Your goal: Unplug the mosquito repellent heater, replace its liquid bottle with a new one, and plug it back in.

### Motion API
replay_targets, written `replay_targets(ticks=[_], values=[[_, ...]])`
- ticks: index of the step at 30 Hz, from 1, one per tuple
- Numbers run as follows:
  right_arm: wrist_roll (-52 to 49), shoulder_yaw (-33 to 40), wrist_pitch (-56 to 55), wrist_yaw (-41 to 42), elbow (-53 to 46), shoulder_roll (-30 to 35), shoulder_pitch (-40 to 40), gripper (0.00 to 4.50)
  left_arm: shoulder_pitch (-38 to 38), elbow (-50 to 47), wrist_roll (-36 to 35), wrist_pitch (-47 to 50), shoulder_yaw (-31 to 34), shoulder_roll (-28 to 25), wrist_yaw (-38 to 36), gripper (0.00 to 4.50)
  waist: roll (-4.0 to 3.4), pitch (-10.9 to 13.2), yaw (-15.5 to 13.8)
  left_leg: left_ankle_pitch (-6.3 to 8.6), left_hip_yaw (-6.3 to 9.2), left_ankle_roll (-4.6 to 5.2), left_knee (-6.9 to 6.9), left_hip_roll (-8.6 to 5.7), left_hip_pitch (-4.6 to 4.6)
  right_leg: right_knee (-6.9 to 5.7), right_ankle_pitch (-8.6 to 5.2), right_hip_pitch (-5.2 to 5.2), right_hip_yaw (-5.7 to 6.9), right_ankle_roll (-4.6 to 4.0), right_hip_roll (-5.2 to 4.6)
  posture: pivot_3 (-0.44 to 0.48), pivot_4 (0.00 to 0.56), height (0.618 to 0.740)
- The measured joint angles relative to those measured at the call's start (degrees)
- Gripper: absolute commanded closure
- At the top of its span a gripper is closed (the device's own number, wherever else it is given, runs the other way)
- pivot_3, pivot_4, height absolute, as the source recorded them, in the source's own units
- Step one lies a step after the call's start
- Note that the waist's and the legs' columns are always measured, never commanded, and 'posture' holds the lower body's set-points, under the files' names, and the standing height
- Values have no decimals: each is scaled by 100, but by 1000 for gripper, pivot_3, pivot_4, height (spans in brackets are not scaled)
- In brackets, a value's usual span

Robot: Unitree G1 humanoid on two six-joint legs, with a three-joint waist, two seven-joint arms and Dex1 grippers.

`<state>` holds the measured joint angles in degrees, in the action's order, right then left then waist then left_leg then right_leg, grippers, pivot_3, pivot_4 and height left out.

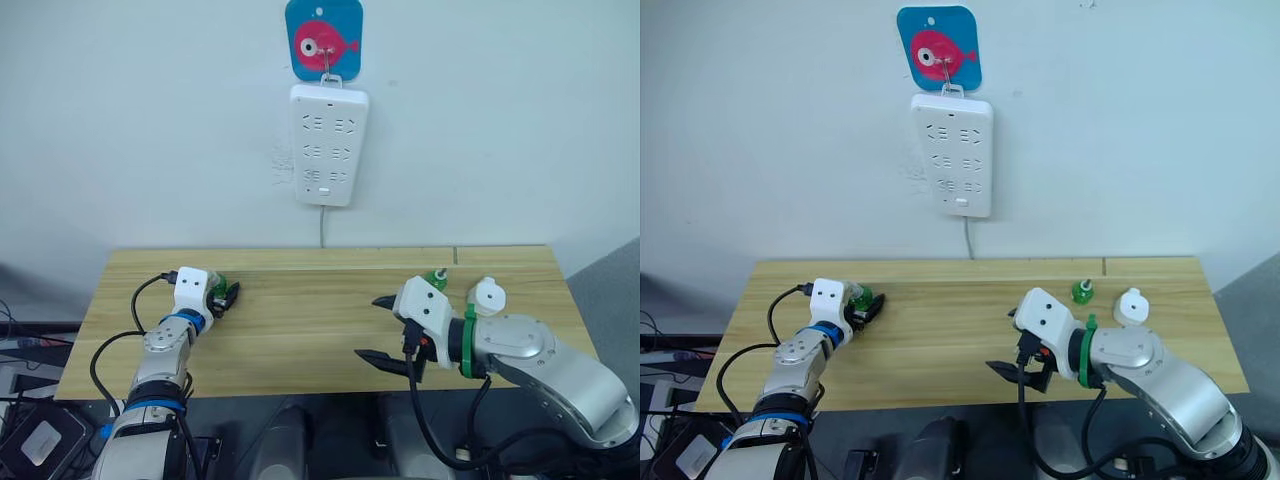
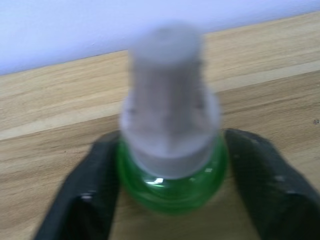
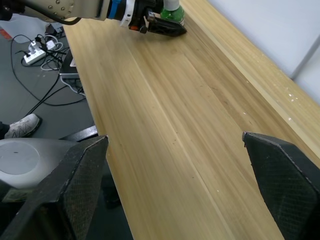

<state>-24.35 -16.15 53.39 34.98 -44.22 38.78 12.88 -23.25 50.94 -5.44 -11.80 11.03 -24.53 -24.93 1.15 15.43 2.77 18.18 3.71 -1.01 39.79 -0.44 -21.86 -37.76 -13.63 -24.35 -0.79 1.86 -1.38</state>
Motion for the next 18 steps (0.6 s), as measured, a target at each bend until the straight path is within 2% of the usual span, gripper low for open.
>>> replay_targets(ticks=[6, 8, 12, 15, 18], values=[[26, 91, -42, -3, 6, -2, 35, 0, 13, 60, 21, -124, -27, -117, -103, 2237, 0, 0, 48, 0, 1, -1, -1, 0, -1, 0, 0, -1, 1, 1, 0, -105, 291, 730], [19, 159, -132, 11, 32, -18, 91, 0, 121, -223, 96, -120, -218, -221, -390, 2237, 0, 3, 50, 0, 1, -1, -1, 0, -5, 1, 0, -2, 1, 1, 0, -106, 285, 730], [-128, 350, -157, 57, 127, -117, 397, 0, 290, -1717, 168, 22, -941, -342, -1427, 2237, 2, 9, -3, -4, 11, -11, 0, -2, -18, 10, 1, -3, 6, -1, -3, -111, 268, 730], [-452, 545, 86, 99, 197, -301, 774, 0, 221, -3148, 54, 772, -1526, -557, -2363, 2237, 1, 9, 12, -4, 11, -12, -2, -2, -20, 12, 1, -4, 4, -1, -2, -130, 256, 730], [-735, 594, 437, 76, 252, -496, 1233, 0, 43, -4096, -206, 1677, -1949, -762, -3146, 2237, 1, 9, 56, -3, 12, -11, -5, -1, -22, 10, 1, -8, 7, -2, 0, -151, 244, 730]])
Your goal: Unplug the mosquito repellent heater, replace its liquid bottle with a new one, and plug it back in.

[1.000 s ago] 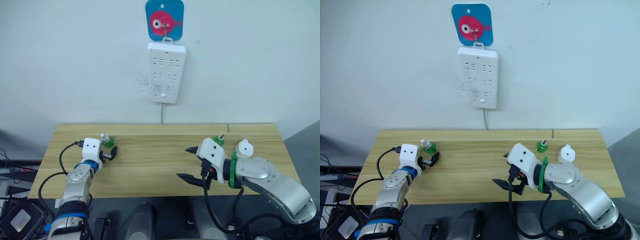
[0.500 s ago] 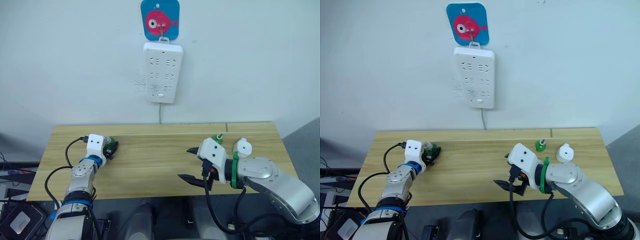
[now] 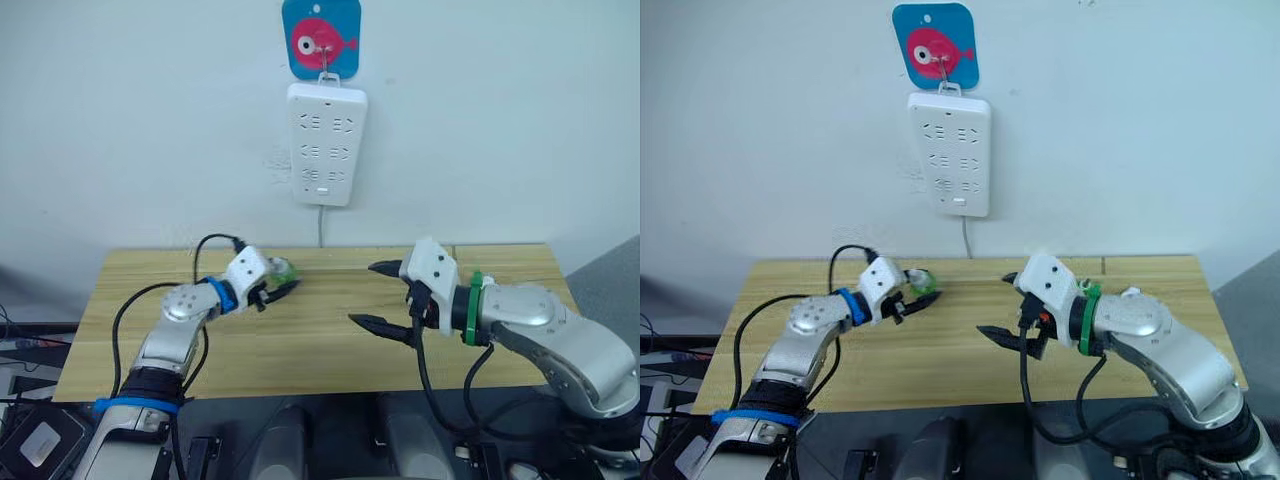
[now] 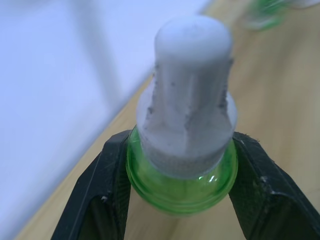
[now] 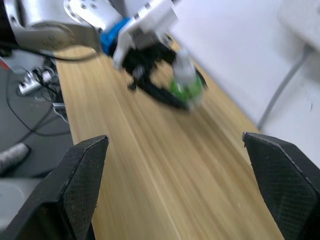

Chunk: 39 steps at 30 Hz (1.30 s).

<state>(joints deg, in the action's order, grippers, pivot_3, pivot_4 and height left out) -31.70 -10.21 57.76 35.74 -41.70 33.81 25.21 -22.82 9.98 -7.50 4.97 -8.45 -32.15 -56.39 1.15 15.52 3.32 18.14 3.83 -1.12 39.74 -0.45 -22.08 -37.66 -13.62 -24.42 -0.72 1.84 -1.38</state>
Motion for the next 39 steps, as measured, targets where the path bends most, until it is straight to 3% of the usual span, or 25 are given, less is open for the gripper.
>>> replay_targets(ticks=[6, 11, 19, 29, 34, 39], values=[[-117, -210, 536, -285, 531, -584, 775, 0, -674, -993, -403, 1218, -488, -159, -999, 2237, -1, -1, 95, -1, -8, 1, 2, 1, -6, -15, 0, -17, -6, 0, 6, -181, 223, 730], [-69, -413, 635, -449, 857, -823, 955, 0, -812, -1033, -473, 1393, -582, -142, -1244, 2237, -1, -6, 146, -14, -16, -19, 25, -2, -78, -37, 1, -91, -10, 0, 5, -177, 205, 730], [150, -595, 436, -540, 1035, -981, 948, 0, -870, -1037, -542, 1335, -593, -109, -1331, 2237, -2, -13, 148, -17, -21, -26, 24, -2, -82, -40, 2, -98, -12, -1, 5, -165, 188, 730], [483, -886, 82, -486, 1164, -933, 922, 3404, -870, -1150, -718, 1424, -576, -94, -1439, 2237, -3, -30, 150, -21, -25, -32, 24, -2, -80, -48, 4, -100, -12, -3, 6, -166, 174, 730], [572, -885, -50, -442, 1159, -923, 922, 3395, -860, -1123, -811, 1477, -473, 0, -1405, 2237, -2, -52, 150, -22, -31, -33, 27, -3, -79, -50, 5, -101, -11, -4, 6, -170, 165, 730], [566, -739, -127, -441, 1165, -934, 894, 3395, -861, -879, -848, 1031, -230, 180, -1280, 608, 2, -101, 150, -23, -41, -33, 30, -2, -78, -59, 7, -106, -12, -6, 6, -167, 161, 730]])
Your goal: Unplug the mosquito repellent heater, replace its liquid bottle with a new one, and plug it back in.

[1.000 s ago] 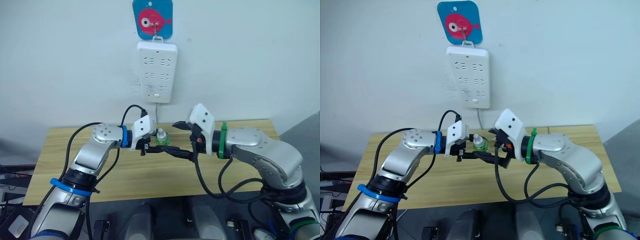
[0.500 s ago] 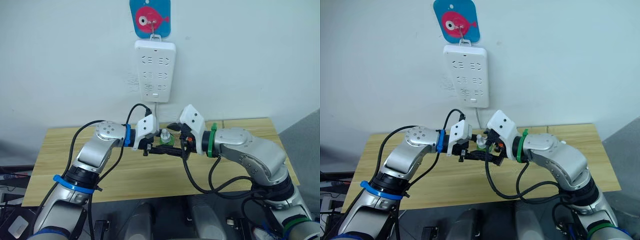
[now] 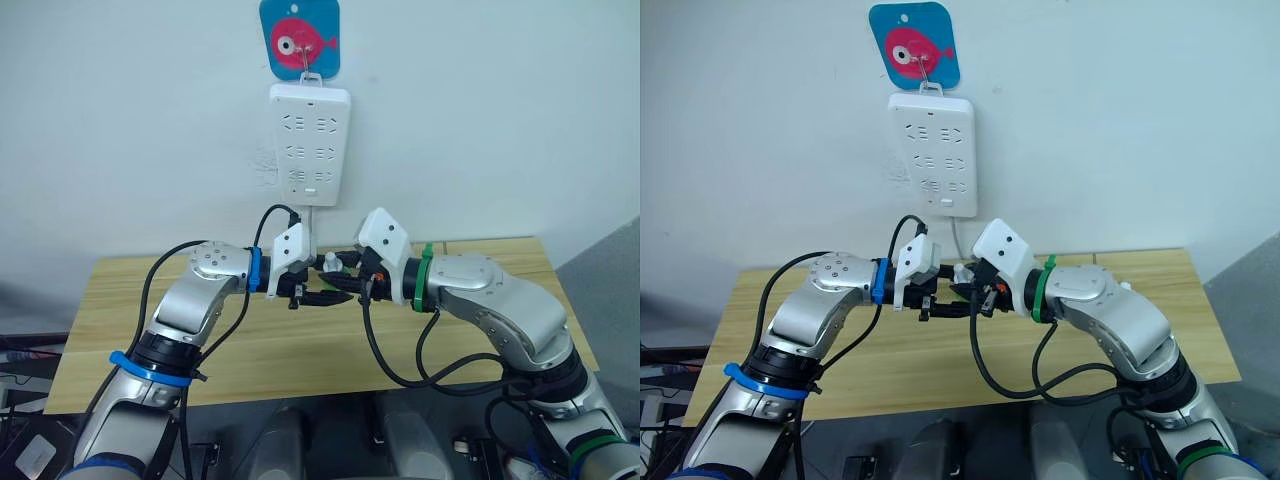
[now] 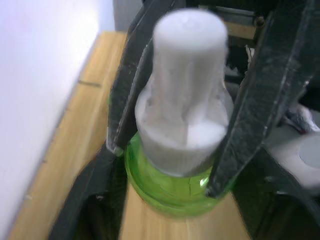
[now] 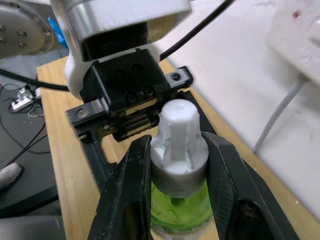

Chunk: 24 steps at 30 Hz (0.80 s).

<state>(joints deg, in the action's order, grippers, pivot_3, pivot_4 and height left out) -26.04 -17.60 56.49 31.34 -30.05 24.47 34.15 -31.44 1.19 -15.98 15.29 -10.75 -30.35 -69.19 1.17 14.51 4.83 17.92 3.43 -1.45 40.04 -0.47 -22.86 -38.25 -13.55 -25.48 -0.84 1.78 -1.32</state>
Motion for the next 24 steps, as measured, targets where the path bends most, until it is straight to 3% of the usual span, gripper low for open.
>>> replay_targets(ticks=[2, 3, 9, 15, 24], values=[[-17, 128, -3, 1, 1, -1, -7, 3395, 13, 143, 4, -102, 51, -24, -5, 53, 1, -22, 1, 0, -12, 0, 1, -1, 4, -17, 0, -6, -2, 0, 0, -166, 156, 730], [-56, 212, -3, 8, 0, -3, -7, 3395, 56, 195, 5, -118, 79, -54, -18, 0, 1, -32, 5, 0, -18, 0, 3, -2, 5, -29, 0, -11, -6, 0, 0, -166, 156, 730], [-367, 753, 70, 51, -3, 5, -5, 3395, 434, 146, -367, 343, 263, -71, 10, 0, 3, -103, 13, -2, -25, 1, 16, -1, 6, -67, 0, -25, -11, 0, 0, -159, 137, 730], [-500, 853, 234, -1, -5, -12, 2, 3395, 363, -197, -778, 764, 452, 411, 579, 0, 2, -254, 15, -7, -27, 7, 20, 1, 14, -78, 8, -23, -14, -12, 5, -158, 124, 730], [-501, 857, 296, -157, -33, -99, 8, 3395, 363, -362, -883, 1054, 436, 569, 898, 0, 2, -357, 35, -9, -27, 8, 19, 3, 66, -78, 10, 23, -18, -16, 14, -165, 119, 730]])
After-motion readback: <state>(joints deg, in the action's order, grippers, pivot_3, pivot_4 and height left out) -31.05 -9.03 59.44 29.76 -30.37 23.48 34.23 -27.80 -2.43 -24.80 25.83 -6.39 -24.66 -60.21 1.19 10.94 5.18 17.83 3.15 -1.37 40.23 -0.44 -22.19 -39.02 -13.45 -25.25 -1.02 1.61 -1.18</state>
